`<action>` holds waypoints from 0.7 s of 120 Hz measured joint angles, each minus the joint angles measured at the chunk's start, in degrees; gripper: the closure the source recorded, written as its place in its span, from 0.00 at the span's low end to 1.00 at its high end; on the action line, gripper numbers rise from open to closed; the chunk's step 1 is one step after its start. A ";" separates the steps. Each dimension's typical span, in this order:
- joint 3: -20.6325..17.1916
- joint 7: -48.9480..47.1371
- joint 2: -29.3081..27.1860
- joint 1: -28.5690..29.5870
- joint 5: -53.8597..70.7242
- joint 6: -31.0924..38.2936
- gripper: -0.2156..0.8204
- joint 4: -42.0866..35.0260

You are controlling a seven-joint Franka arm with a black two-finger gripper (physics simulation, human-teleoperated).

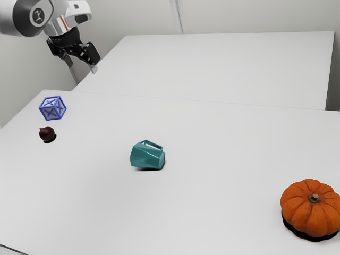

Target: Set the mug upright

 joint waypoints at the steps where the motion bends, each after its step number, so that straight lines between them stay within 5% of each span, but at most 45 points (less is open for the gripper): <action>1: 0.00 0.05 -0.02 0.01 -0.01 0.04 0.21 -0.02; 45: 0.08 1.56 0.74 1.73 -2.98 0.82 0.21 -1.10; 84: 0.31 2.47 5.62 12.81 -23.94 -3.18 0.21 -9.93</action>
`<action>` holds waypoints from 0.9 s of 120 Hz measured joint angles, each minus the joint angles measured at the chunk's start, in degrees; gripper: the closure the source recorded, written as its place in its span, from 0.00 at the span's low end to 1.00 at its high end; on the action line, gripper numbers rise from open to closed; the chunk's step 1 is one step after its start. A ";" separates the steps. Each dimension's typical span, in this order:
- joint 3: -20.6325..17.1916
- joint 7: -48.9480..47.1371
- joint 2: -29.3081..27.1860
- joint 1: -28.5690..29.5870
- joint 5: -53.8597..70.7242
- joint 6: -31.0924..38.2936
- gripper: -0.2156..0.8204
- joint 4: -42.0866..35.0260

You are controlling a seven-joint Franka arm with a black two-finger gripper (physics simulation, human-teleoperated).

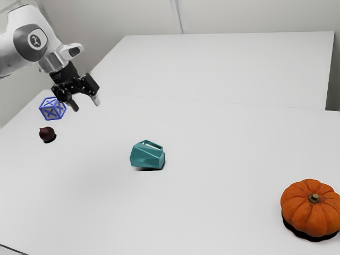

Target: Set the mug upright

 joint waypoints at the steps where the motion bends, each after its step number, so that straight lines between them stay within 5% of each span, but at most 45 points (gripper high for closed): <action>1: 0.00 0.02 0.23 0.27 -0.49 -0.07 0.21 -0.17; 56: 0.02 2.16 16.20 2.58 -19.27 -1.89 0.21 -1.36; 108: -0.36 5.30 23.81 2.61 -27.70 1.05 0.21 1.32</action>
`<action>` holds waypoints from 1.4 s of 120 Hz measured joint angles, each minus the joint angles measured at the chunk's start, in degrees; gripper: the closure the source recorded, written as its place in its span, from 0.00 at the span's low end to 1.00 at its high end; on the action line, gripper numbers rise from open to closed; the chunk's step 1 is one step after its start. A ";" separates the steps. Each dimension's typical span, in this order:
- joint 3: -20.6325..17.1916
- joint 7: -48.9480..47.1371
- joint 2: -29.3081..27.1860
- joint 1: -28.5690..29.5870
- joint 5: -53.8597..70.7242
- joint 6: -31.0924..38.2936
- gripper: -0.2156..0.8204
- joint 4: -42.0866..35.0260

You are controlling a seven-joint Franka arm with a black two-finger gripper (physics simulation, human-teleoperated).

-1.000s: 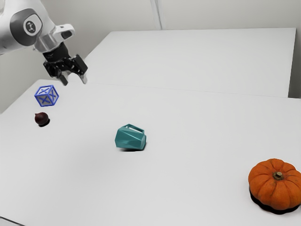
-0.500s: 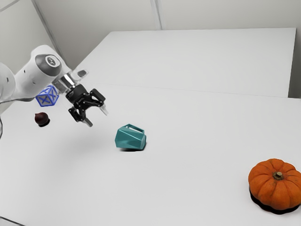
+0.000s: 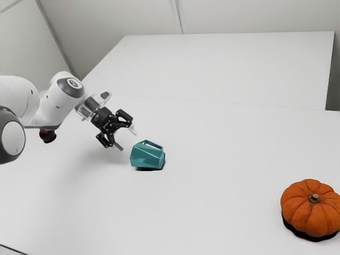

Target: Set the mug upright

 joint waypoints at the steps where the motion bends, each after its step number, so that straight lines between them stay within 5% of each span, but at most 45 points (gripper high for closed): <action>1: -0.02 0.04 0.06 0.00 -0.15 0.06 0.21 -0.03; 57: -3.37 1.49 4.11 -0.58 -7.11 2.59 0.21 -0.54; 79: -3.73 1.50 4.03 -1.04 -6.16 3.35 0.64 -0.16; 93: -4.15 1.50 3.84 -1.13 -5.85 3.60 0.80 0.13; 136: -6.02 0.87 1.56 -2.88 -3.15 5.29 0.95 1.06; 168: -7.06 -0.15 -4.90 -7.12 14.24 11.76 0.95 0.67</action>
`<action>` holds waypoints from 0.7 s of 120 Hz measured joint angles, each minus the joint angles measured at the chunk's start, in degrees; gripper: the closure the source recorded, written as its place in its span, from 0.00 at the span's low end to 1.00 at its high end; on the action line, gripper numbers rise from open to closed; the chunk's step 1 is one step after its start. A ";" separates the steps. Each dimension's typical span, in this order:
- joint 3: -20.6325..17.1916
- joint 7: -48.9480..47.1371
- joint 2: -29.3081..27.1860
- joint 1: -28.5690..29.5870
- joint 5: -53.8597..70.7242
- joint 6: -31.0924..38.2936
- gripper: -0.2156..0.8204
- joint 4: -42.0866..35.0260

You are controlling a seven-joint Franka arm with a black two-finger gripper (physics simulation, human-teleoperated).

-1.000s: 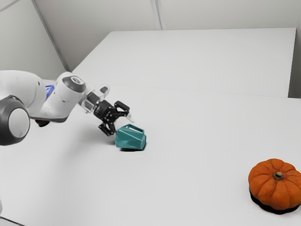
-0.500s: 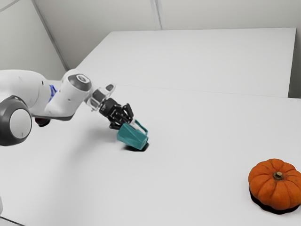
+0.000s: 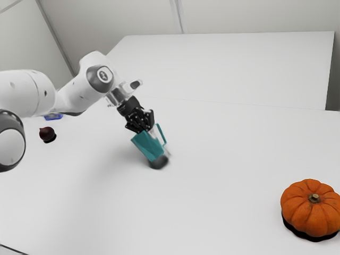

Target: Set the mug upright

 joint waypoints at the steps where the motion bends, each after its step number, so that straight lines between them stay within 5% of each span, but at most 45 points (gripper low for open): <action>1: 0.00 -0.05 -0.17 -0.13 0.57 0.19 0.95 -0.02; 41: -1.46 -4.54 -7.99 -3.53 22.90 7.83 0.95 -7.37; 84: -2.04 -8.73 -8.05 -3.88 29.71 15.68 0.95 -11.75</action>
